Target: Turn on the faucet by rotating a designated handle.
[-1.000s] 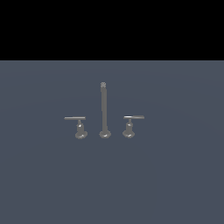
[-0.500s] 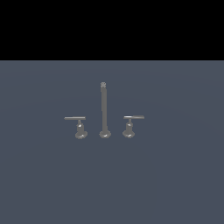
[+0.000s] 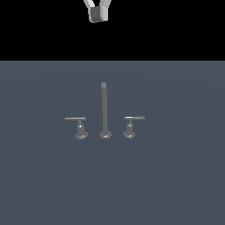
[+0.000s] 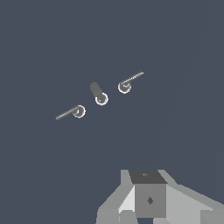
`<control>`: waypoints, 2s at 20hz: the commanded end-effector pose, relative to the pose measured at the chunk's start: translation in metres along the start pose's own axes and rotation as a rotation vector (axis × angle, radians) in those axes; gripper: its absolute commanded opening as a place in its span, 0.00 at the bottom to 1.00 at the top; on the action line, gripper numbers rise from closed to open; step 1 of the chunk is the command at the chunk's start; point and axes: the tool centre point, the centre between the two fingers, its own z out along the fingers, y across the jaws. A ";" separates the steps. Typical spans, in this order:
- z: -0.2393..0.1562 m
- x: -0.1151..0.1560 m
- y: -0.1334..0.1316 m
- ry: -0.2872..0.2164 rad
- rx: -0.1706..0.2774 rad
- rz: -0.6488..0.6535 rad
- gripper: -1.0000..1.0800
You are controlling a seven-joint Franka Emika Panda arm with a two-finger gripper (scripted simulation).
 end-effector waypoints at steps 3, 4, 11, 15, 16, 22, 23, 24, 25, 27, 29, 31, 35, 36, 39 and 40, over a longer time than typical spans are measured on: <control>0.032 0.022 -0.008 -0.004 0.000 0.121 0.00; 0.039 0.026 -0.009 -0.005 0.000 0.147 0.00; 0.088 0.061 -0.015 -0.011 -0.002 0.328 0.00; 0.115 0.081 -0.015 -0.014 -0.003 0.430 0.00; 0.122 0.085 -0.014 -0.015 -0.004 0.456 0.00; 0.163 0.115 -0.009 -0.019 -0.007 0.611 0.00; 0.170 0.120 -0.008 -0.020 -0.008 0.638 0.00; 0.178 0.125 -0.006 -0.020 -0.009 0.666 0.00; 0.185 0.131 -0.005 -0.021 -0.009 0.694 0.00; 0.200 0.141 -0.001 -0.022 -0.011 0.749 0.00; 0.214 0.150 0.004 -0.023 -0.013 0.802 0.00; 0.227 0.159 0.009 -0.024 -0.014 0.851 0.00; 0.249 0.173 0.018 -0.026 -0.017 0.937 0.00; 0.254 0.177 0.020 -0.026 -0.017 0.956 0.00; 0.267 0.184 0.026 -0.028 -0.018 1.005 0.00; 0.270 0.186 0.027 -0.028 -0.018 1.018 0.00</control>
